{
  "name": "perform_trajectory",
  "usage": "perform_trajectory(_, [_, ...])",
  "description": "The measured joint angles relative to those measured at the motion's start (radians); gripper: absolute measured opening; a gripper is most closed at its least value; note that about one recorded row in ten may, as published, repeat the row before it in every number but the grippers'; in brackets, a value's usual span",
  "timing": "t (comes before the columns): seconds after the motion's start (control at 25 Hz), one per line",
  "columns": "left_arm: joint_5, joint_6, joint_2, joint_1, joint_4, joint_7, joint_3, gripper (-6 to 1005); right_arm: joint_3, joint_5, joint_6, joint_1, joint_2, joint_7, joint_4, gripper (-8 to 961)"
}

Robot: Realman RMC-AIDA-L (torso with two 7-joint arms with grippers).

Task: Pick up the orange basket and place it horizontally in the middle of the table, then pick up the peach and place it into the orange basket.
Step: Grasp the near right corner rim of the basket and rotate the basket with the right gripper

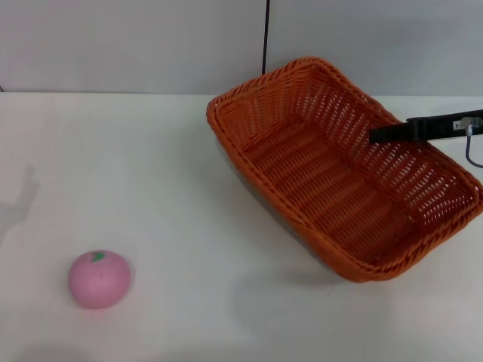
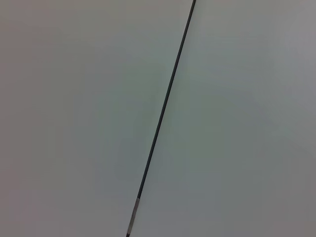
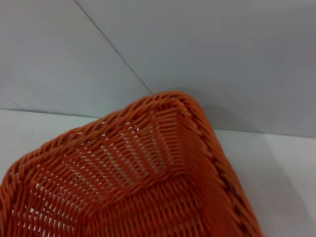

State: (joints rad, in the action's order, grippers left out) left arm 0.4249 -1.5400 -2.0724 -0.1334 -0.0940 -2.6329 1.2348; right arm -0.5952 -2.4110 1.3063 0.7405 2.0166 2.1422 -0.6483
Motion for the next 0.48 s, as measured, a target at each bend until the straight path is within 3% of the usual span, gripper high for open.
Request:
perform_trajectory(0.08, [0.0, 0.0, 0.0, 0.0, -0.001, 0.0, 0.0, 829, -0.001, 0.021, -0.004, -0.005, 0.001, -0.017, 0.0, 607])
perform_trajectory(0.2, [0.0, -0.002, 0.0, 0.0, -0.007, 0.0, 0.0, 829, -0.007, 0.045, 0.0, -0.012, 0.003, -0.046, -0.003, 361])
perform_trajectory(0.4, [0.0, -0.008, 0.001, 0.002, -0.003, 0.001, 0.0, 829, -0.019, 0.047, 0.042, -0.014, 0.004, -0.112, -0.027, 168])
perform_trajectory(0.48, [0.0, -0.009, 0.001, 0.003, -0.002, 0.001, 0.0, 829, -0.024, 0.052, 0.069, -0.018, 0.005, -0.147, -0.047, 164])
